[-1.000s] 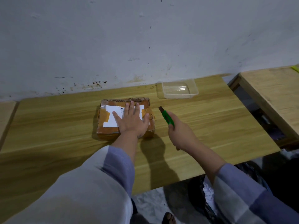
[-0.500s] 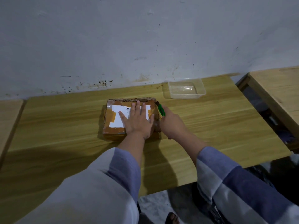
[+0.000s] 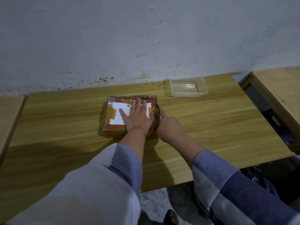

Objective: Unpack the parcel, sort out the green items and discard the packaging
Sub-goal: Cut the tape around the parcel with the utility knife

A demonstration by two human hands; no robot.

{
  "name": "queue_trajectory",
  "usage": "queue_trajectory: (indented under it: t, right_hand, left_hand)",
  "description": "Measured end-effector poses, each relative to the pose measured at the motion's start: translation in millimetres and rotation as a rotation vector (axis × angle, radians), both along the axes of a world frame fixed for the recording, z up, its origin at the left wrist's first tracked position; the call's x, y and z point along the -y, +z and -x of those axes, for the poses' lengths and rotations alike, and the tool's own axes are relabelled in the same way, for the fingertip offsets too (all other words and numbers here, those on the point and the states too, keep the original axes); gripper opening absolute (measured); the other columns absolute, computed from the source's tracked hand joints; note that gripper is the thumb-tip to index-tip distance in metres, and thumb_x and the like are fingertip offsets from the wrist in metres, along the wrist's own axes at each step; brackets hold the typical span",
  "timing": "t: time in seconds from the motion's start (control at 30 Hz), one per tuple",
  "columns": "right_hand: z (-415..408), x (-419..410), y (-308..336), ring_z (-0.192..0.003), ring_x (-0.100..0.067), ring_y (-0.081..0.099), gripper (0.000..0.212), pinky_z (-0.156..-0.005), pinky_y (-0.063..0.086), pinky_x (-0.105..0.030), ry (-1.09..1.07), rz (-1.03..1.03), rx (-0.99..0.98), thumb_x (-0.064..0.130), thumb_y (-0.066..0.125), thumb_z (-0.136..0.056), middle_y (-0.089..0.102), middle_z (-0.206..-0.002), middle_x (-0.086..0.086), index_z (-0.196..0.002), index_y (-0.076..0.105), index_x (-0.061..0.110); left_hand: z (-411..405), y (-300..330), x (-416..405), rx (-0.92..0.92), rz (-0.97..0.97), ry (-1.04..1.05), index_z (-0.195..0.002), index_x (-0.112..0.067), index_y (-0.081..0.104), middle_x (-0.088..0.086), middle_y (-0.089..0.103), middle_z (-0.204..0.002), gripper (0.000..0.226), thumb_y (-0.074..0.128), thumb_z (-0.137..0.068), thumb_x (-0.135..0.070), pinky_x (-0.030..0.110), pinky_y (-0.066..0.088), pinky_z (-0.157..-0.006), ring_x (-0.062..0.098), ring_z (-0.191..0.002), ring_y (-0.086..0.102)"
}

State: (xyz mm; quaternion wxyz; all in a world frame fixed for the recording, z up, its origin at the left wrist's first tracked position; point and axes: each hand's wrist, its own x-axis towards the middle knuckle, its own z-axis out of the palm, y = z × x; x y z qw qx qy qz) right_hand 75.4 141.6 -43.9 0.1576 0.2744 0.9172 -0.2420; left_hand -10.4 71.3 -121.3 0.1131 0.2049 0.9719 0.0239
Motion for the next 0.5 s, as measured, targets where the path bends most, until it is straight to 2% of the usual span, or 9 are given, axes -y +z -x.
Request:
queue_trajectory:
  t: [0.2, 0.37, 0.5]
  right_hand:
    - [-26.7, 6.7, -1.4, -0.103, -0.033, 0.060, 0.073, -0.073, 0.039, -0.033, 0.019, -0.024, 0.004, 0.008, 0.039, -0.091, 0.062, -0.114, -0.019, -0.150, 0.000, 0.023]
    - [-43.6, 9.3, -7.3, -0.098, -0.031, 0.062, 0.076, -0.076, 0.047, -0.037, 0.029, -0.014, 0.001, 0.004, 0.039, -0.089, 0.064, -0.109, -0.018, -0.150, -0.002, 0.025]
    - [-55.2, 8.6, -7.9, -0.095, -0.032, 0.062, 0.077, -0.072, 0.045, -0.037, 0.006, 0.025, -0.044, 0.003, 0.039, -0.087, 0.063, -0.109, -0.018, -0.149, 0.001, 0.027]
  left_hand:
    - [-5.1, 3.1, -0.6, -0.005, -0.031, 0.018, -0.152, -0.027, -0.003, -0.004, -0.011, -0.161, 0.068, 0.007, -0.094, -0.061, 0.065, -0.005, -0.111, 0.015, -0.147, -0.014]
    - [-6.8, 4.1, -0.7, -0.001, -0.022, 0.027, -0.152, -0.028, -0.003, -0.005, -0.012, -0.160, 0.069, 0.006, -0.093, -0.062, 0.065, -0.007, -0.111, 0.015, -0.147, -0.015]
    - [-7.8, 5.3, -0.8, 0.000, -0.022, 0.025, -0.152, -0.027, -0.003, -0.004, -0.013, -0.160, 0.069, 0.006, -0.093, -0.062, 0.065, -0.008, -0.111, 0.015, -0.147, -0.015]
